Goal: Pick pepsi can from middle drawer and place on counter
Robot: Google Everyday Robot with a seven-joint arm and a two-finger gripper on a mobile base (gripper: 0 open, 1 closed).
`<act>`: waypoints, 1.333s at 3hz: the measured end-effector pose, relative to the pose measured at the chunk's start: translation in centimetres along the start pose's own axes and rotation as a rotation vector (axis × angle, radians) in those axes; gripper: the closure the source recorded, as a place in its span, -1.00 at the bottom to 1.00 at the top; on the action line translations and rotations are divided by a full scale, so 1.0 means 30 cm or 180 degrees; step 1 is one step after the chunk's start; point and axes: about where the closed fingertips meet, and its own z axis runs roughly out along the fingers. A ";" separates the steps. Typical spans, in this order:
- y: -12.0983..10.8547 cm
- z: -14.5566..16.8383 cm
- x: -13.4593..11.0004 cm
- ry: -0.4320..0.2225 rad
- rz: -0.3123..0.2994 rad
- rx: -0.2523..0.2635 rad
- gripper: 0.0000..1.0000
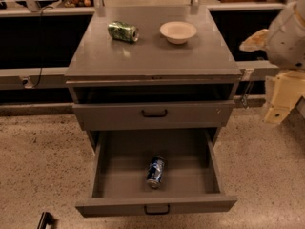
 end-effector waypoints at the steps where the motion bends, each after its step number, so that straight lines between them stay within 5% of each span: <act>1: -0.034 0.210 -0.055 0.0230 -0.0671 -0.0479 -1.00; 2: -0.029 0.332 -0.080 0.0461 -0.1359 -0.0582 -1.00; 3: -0.030 0.359 -0.072 0.0492 -0.1450 -0.0563 -1.00; 4: -0.003 0.402 -0.125 0.0468 -0.1765 -0.0768 -1.00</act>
Offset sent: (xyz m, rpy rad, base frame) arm 0.0631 0.0677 -0.1431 -0.4405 0.0439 0.6610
